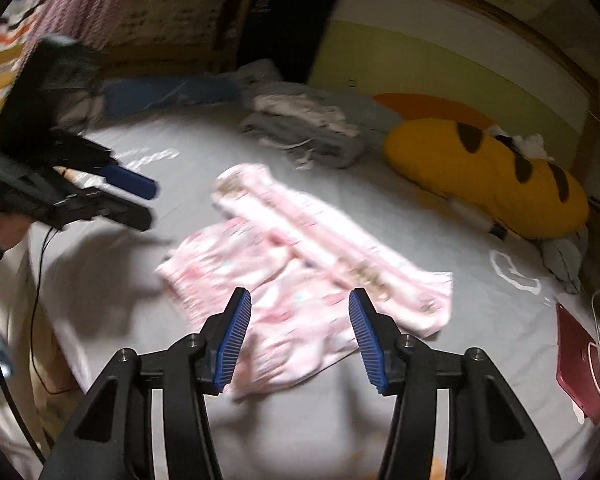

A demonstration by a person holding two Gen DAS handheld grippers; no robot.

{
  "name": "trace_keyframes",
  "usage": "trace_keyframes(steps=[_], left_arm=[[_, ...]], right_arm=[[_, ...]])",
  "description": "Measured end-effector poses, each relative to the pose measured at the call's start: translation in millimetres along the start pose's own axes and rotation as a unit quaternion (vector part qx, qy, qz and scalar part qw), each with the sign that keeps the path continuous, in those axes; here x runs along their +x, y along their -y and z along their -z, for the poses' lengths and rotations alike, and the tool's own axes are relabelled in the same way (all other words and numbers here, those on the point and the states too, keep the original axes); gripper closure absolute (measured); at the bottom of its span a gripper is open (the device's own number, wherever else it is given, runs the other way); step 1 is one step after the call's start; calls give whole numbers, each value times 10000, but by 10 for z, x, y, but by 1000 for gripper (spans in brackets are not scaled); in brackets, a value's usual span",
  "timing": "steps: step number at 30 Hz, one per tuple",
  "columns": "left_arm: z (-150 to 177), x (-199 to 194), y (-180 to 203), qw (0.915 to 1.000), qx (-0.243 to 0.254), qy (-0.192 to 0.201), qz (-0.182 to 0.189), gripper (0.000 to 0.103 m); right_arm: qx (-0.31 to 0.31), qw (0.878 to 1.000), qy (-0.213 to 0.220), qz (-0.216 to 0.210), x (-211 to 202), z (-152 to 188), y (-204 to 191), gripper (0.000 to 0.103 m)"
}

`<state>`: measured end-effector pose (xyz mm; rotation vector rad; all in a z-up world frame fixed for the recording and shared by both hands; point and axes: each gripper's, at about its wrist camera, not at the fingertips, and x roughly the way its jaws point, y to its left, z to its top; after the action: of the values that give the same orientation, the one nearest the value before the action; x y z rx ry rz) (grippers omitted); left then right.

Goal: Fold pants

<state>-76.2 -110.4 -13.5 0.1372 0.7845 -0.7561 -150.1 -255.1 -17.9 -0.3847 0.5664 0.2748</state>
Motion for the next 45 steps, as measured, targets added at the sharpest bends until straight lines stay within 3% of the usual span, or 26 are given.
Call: trace_keyframes(steps=[6, 8, 9, 11, 15, 18, 23, 26, 31, 33, 34, 36, 41, 45], left_arm=[[154, 64, 209, 9966, 764, -161, -268, 60], [165, 57, 272, 9907, 1307, -262, -276, 60], [177, 36, 329, 9827, 1791, -261, -380, 60], [218, -33, 452, 9557, 2870, -91, -641, 60], [213, -107, 576, 9221, 3836, 47, -497, 58], [205, -29, 666, 9073, 4178, 125, -450, 54], [260, 306, 706, 8991, 4366, -123, -300, 52], [343, 440, 661, 9010, 4326, -223, -225, 52], [295, 493, 532, 9222, 3861, -158, -124, 49], [271, 487, 511, 9277, 3726, -15, -232, 67], [259, 470, 499, 9307, 3651, 37, -199, 70], [227, 416, 499, 9352, 3521, 248, -275, 76], [46, 272, 450, 9494, 3089, 525, -199, 77], [-230, 216, 395, 9555, 2856, 694, -257, 77]], right_arm=[[-751, 9969, -245, 4, 69, 191, -283, 50], [-1012, 9945, -280, 40, 64, 252, -384, 50], [-1154, 9929, -292, 47, 66, 283, -430, 50], [-1447, 9889, -325, 49, 77, 344, -531, 50], [-1784, 9822, -497, 299, 173, 408, -618, 50], [-1771, 9811, -714, 322, 261, 428, -583, 50], [-1740, 9806, -876, 216, 324, 456, -553, 52], [-1788, 9798, -864, 227, 328, 473, -557, 60], [-1846, 9795, -761, 280, 304, 477, -560, 75], [-1792, 9809, -703, 274, 311, 434, -511, 82], [-1712, 9826, -668, 264, 303, 407, -484, 85], [-1475, 9870, -597, 210, 282, 339, -405, 86], [-741, 9965, -389, -14, 228, 142, -101, 87], [-252, 9995, -135, -141, 213, -90, 211, 87]])
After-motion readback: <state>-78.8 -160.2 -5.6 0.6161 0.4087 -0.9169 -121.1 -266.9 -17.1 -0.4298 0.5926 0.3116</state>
